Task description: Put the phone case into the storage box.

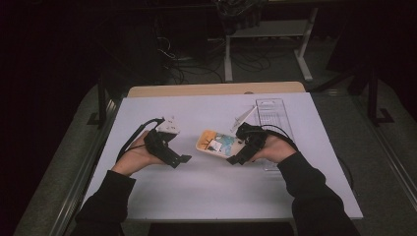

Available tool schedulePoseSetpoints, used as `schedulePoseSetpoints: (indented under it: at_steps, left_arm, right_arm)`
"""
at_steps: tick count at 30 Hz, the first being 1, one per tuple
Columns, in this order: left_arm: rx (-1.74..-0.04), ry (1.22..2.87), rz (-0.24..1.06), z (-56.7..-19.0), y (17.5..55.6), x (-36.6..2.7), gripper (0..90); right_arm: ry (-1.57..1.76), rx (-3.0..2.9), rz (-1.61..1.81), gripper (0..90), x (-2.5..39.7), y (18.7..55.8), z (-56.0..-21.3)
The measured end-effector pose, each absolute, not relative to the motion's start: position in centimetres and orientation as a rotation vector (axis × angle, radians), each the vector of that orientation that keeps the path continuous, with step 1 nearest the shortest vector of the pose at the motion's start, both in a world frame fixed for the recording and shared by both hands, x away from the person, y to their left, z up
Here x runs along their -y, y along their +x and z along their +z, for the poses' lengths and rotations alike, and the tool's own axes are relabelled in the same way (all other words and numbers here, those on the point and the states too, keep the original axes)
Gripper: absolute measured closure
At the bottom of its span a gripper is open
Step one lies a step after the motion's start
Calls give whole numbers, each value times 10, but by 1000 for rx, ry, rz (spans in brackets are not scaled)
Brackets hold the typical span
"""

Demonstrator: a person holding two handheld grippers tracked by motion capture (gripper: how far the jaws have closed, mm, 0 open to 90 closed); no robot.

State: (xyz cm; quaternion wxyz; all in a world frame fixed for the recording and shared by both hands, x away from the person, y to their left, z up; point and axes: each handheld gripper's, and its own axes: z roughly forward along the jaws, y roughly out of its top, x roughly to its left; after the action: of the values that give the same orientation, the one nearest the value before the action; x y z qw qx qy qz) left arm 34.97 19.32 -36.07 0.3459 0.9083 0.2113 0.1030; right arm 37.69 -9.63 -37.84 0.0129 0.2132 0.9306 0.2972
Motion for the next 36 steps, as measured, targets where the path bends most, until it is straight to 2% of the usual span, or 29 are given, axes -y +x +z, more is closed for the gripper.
schedulePoseSetpoints:
  at_steps: [3, 13, 36]
  left_arm:
    - [-557, 2370, 277, -364, 349, -194, 2]
    - [-687, 2252, 277, -386, 336, -197, 1]
    - [-688, 2249, 284, -403, 335, -185, 1]
  right_arm:
    - [710, -2891, 917, 98, 96, 376, -380]
    - [796, -2864, 913, 97, 97, 373, -386]
    - [901, -2847, 937, 97, 94, 373, -385]
